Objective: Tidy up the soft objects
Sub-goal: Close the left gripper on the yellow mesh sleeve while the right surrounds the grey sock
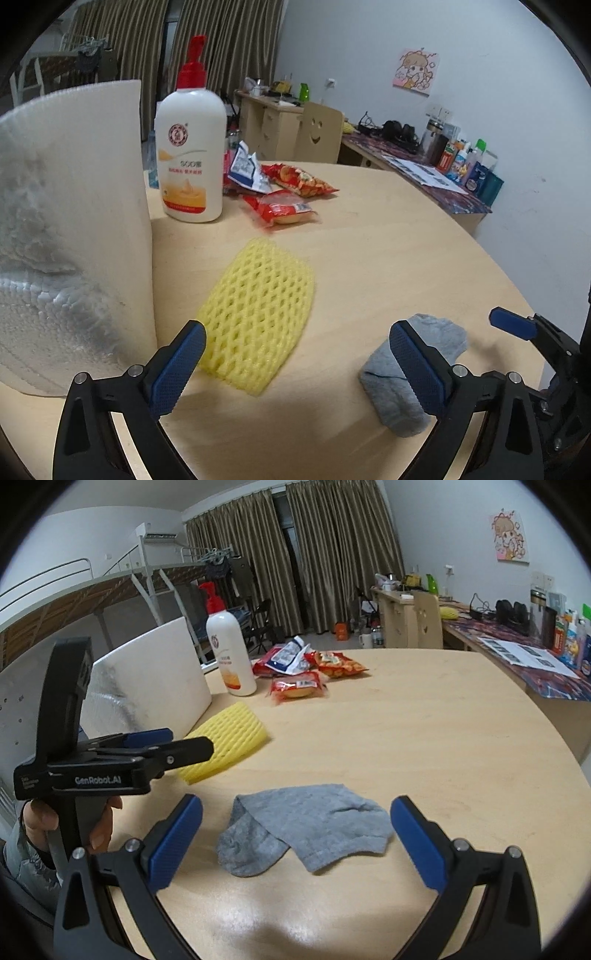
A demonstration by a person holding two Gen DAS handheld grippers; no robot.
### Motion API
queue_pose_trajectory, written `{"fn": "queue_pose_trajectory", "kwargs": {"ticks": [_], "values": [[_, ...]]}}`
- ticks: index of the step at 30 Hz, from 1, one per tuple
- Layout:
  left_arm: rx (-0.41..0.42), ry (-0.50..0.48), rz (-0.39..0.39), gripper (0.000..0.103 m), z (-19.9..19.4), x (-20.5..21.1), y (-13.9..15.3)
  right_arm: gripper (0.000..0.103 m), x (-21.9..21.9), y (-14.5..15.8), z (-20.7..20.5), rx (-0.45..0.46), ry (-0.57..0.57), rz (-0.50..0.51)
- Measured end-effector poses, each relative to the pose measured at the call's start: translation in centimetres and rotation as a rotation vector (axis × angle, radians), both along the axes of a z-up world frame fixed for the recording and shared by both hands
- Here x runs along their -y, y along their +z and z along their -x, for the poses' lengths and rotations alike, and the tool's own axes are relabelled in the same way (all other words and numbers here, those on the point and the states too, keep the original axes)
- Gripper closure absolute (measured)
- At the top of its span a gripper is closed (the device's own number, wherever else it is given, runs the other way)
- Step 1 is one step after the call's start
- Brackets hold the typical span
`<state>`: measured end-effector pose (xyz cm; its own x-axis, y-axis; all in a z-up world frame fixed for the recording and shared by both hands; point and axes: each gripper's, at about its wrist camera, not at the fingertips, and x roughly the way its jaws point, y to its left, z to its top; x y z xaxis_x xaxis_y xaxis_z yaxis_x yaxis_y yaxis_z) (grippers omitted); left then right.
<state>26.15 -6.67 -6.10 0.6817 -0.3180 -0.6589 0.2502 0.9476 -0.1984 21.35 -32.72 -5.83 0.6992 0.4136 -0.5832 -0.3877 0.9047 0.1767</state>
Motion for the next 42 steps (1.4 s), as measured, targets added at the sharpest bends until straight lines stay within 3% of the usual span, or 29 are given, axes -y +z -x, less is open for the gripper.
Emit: {"fn": "queue_pose_trajectory", "kwargs": {"ticks": [13,16,18,21,42], "values": [[0.012,0.058,-0.082,0.01,-0.8,0.0,-0.8,0.0,-1.4,-0.8,-2.3,-0.056,0.085,0.033],[0.021,0.065,-0.091,0.016,-0.8,0.1,-0.9,0.0,-1.7,-1.1,-2.8,-0.073,0.098,0.053],[0.006,0.066,-0.085,0.023,-1.1,0.0,-1.1,0.0,-1.5,-1.2,-2.9,-0.077,0.105,0.056],[-0.017,0.061,-0.064,0.024,-1.4,-0.1,-1.2,0.0,-1.3,-1.3,-3.1,-0.081,0.112,0.051],[-0.07,0.09,-0.146,0.042,-1.9,-0.1,-2.4,0.0,-1.0,-1.5,-3.3,-0.103,0.118,0.085]]}}
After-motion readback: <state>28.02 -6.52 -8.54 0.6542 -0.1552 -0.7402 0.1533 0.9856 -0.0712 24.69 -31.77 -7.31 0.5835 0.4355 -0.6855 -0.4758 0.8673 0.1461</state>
